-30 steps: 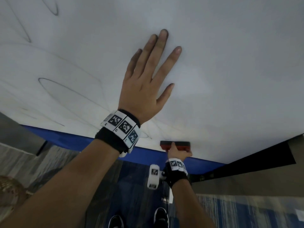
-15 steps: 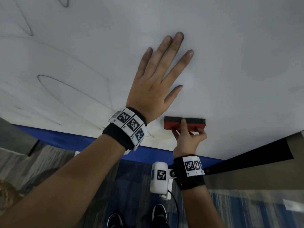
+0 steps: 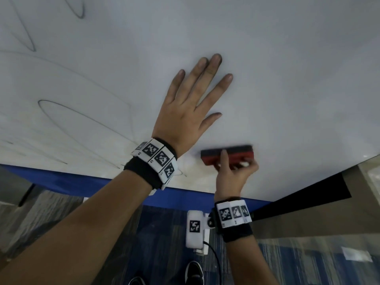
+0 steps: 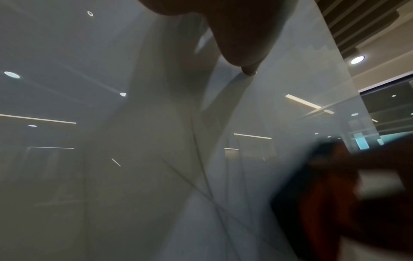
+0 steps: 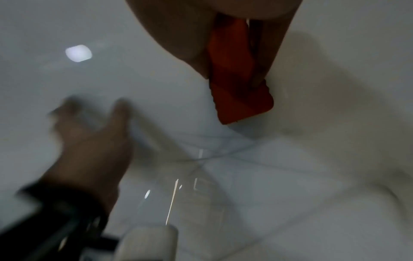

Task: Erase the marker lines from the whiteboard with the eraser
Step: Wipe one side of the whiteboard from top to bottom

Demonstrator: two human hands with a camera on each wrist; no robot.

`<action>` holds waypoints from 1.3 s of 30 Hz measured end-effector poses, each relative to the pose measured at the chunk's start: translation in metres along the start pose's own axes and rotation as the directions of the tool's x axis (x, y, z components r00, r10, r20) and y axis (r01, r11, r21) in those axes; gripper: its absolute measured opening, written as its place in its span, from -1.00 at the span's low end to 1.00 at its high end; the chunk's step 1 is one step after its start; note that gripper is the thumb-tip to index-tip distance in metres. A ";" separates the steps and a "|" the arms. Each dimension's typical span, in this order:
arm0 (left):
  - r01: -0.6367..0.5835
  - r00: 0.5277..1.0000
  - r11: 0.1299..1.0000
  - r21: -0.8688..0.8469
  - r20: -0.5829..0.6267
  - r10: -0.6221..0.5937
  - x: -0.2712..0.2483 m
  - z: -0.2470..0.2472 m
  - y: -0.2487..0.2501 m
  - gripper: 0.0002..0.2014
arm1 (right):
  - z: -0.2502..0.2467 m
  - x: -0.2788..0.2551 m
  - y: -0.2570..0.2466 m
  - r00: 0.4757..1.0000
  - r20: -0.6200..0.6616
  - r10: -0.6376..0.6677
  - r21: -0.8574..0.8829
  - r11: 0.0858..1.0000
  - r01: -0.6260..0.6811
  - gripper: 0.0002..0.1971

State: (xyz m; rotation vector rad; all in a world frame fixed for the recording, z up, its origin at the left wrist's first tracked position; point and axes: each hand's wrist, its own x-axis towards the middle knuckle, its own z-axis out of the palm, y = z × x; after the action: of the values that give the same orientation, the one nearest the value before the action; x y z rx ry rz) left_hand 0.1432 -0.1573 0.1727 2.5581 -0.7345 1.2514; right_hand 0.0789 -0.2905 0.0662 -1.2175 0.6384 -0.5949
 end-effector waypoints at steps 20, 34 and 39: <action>0.260 0.964 0.964 0.062 -0.073 -0.256 -0.021 -0.030 -0.047 -0.33 | 0.039 -0.032 0.044 0.870 -0.039 0.491 0.230 0.852 -0.470 -0.53; 0.268 0.963 0.962 0.055 -0.046 -0.265 -0.026 -0.019 -0.044 -0.36 | 0.057 -0.046 0.114 0.842 -0.028 0.538 0.196 0.829 -0.524 -0.49; 0.271 0.962 0.961 0.053 -0.029 -0.270 -0.032 -0.020 -0.040 -0.35 | 0.029 -0.018 0.191 0.624 -0.111 0.773 -0.048 0.623 -0.781 -0.41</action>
State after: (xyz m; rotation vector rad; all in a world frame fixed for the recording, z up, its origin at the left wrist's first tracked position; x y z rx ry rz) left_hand 0.1337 -0.1045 0.1616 2.5765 -0.3319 1.2217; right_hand 0.1020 -0.2129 -0.1104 -0.8676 1.1880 0.1407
